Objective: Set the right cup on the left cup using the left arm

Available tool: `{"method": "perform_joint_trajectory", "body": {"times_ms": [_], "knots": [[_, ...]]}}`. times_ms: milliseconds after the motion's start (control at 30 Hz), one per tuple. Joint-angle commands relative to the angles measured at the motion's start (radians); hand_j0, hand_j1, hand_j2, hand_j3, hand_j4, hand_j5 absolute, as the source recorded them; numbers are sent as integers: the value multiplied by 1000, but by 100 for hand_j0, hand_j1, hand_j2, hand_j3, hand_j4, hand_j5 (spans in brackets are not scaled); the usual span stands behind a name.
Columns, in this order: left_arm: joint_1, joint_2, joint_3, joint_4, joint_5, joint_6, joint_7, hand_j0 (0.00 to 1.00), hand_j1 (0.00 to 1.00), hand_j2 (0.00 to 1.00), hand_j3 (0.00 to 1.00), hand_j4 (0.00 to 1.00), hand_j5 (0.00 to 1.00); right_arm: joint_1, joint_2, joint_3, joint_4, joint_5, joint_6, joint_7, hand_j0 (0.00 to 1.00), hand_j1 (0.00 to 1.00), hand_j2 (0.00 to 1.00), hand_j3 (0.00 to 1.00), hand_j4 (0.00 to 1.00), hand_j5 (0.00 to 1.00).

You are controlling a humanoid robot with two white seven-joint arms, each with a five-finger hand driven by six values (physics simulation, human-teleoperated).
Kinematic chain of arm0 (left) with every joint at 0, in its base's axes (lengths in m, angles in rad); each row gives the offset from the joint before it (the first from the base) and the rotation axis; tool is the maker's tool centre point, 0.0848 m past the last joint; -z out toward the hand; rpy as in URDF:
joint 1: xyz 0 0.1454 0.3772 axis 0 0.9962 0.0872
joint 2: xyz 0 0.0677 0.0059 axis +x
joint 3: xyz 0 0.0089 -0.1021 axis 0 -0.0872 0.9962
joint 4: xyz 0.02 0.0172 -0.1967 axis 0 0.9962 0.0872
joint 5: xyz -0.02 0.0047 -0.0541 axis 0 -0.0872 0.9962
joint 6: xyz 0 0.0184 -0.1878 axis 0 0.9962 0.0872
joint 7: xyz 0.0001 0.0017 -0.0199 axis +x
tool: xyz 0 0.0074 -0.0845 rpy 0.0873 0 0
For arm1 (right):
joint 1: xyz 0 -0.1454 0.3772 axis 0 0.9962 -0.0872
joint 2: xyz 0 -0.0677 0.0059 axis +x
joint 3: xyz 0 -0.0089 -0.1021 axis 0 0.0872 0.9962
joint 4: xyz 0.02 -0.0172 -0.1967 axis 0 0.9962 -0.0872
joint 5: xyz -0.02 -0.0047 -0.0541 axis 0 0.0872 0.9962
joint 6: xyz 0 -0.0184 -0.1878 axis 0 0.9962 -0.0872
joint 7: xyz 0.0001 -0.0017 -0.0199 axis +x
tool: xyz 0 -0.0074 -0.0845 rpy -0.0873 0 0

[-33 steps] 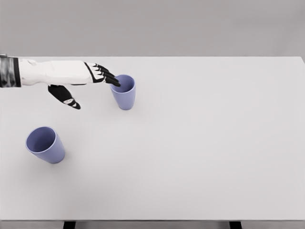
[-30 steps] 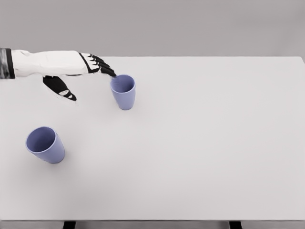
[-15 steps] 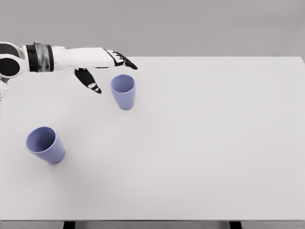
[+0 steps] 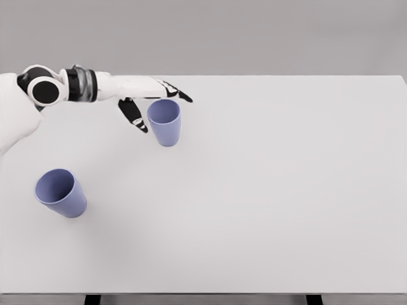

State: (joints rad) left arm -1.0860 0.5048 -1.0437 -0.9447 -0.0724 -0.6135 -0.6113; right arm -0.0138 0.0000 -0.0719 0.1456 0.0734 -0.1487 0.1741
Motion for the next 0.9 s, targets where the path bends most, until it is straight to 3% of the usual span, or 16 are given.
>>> {"method": "perform_joint_trajectory", "body": {"times_ms": [0,400,533,767,800,867], "knots": [[-2,-11,1,14,6,3,0,100,100,100,100,100,100,0,0,0,0,0,0,1,100,100,100,100,100,100],[0,-2,-1,29,6,3,0,100,100,100,100,100,100,0,0,0,0,0,0,-1,100,100,100,100,100,100],[-2,-35,2,81,-24,3,0,100,100,100,100,100,100,0,0,0,0,0,0,1,100,100,100,100,100,100],[3,-54,1,89,-29,3,0,100,100,100,100,100,100,0,0,0,0,0,0,-1,100,100,100,100,100,100],[5,-54,1,89,-29,3,0,98,98,98,98,98,98,0,0,0,0,0,0,-1,100,100,100,100,100,100],[6,-54,-1,89,-29,3,0,71,71,71,71,71,71,0,0,0,0,0,0,-1,100,100,100,100,100,100]]}}
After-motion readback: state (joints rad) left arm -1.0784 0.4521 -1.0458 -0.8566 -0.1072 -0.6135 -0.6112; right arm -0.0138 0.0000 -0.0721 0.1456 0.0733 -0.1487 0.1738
